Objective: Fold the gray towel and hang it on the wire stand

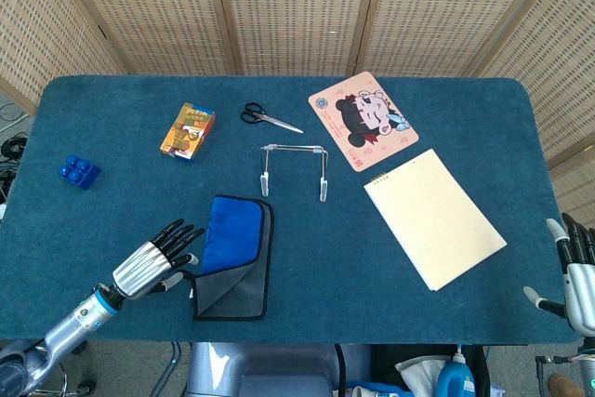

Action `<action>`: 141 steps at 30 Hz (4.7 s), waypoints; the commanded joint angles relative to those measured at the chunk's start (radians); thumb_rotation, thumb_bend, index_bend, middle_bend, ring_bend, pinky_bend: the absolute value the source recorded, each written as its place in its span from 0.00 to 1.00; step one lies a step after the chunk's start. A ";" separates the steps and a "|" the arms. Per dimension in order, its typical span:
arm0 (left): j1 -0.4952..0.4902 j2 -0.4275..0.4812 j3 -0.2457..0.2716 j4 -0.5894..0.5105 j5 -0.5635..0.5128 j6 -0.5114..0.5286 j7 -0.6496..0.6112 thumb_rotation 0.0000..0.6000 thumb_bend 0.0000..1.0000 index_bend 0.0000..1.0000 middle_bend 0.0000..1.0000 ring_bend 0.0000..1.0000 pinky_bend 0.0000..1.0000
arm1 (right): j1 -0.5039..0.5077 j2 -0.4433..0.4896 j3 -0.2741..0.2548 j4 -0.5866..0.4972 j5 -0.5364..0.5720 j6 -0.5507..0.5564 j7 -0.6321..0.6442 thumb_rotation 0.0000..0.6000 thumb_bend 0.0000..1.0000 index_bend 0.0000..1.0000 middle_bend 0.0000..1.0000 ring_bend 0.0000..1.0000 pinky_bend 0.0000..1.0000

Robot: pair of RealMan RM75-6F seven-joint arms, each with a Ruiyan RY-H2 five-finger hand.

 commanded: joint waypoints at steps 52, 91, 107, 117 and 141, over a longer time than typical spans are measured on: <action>-0.086 0.021 -0.033 -0.228 0.077 0.055 0.150 1.00 0.41 0.60 0.00 0.00 0.00 | 0.000 0.000 -0.003 -0.004 -0.004 0.000 -0.005 1.00 0.00 0.00 0.00 0.00 0.00; -0.171 -0.068 -0.102 -0.437 0.059 -0.124 0.306 1.00 0.41 0.62 0.00 0.00 0.00 | 0.000 0.004 -0.001 -0.002 0.003 -0.004 0.003 1.00 0.00 0.00 0.00 0.00 0.00; -0.162 -0.158 -0.066 -0.415 0.041 -0.219 0.326 1.00 0.41 0.54 0.00 0.00 0.00 | 0.000 0.002 -0.004 -0.001 0.000 -0.005 -0.003 1.00 0.00 0.00 0.00 0.00 0.00; -0.138 -0.148 -0.102 -0.462 -0.024 -0.222 0.307 1.00 0.34 0.00 0.00 0.00 0.00 | -0.001 0.002 -0.005 -0.003 -0.003 -0.001 -0.005 1.00 0.00 0.00 0.00 0.00 0.00; -0.203 0.064 -0.455 -0.603 -0.532 -0.483 0.383 1.00 0.35 0.20 0.00 0.00 0.00 | 0.009 -0.006 -0.003 0.005 0.014 -0.024 -0.018 1.00 0.00 0.00 0.00 0.00 0.00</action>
